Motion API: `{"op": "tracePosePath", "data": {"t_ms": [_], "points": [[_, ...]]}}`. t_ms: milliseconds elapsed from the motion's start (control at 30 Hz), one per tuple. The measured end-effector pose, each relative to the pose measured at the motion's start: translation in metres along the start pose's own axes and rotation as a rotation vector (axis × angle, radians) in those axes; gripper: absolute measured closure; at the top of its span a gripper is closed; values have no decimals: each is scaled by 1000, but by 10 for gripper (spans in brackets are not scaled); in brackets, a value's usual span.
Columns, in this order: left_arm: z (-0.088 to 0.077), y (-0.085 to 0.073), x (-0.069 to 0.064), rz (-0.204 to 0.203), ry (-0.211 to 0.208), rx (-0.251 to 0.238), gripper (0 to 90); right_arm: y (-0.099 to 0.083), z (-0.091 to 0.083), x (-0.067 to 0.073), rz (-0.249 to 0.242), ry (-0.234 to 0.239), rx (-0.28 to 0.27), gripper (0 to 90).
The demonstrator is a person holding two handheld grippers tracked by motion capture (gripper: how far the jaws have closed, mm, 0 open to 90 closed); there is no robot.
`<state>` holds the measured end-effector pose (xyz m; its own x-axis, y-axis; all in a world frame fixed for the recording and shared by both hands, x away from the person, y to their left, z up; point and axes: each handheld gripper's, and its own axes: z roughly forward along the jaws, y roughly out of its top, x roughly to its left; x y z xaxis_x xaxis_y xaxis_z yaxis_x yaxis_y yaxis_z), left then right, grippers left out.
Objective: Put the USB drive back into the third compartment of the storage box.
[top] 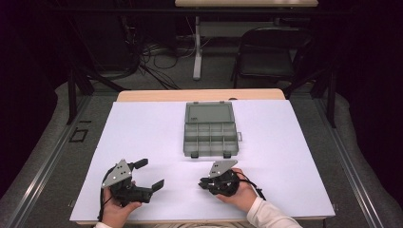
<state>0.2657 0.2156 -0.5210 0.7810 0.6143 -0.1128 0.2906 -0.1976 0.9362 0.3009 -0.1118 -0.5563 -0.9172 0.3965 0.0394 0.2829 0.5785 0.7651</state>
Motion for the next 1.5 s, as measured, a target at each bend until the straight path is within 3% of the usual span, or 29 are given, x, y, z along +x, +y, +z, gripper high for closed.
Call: {"op": "tracePosePath", "data": {"t_ms": [1167, 1500], "points": [[1, -1, 0, -6, 9, -2, 30, 17, -45, -21, 116, -69, -113, 795], [1, -1, 1, -7, 4, -4, 30, 27, -54, -32, 132, -80, -105, 795]]}}
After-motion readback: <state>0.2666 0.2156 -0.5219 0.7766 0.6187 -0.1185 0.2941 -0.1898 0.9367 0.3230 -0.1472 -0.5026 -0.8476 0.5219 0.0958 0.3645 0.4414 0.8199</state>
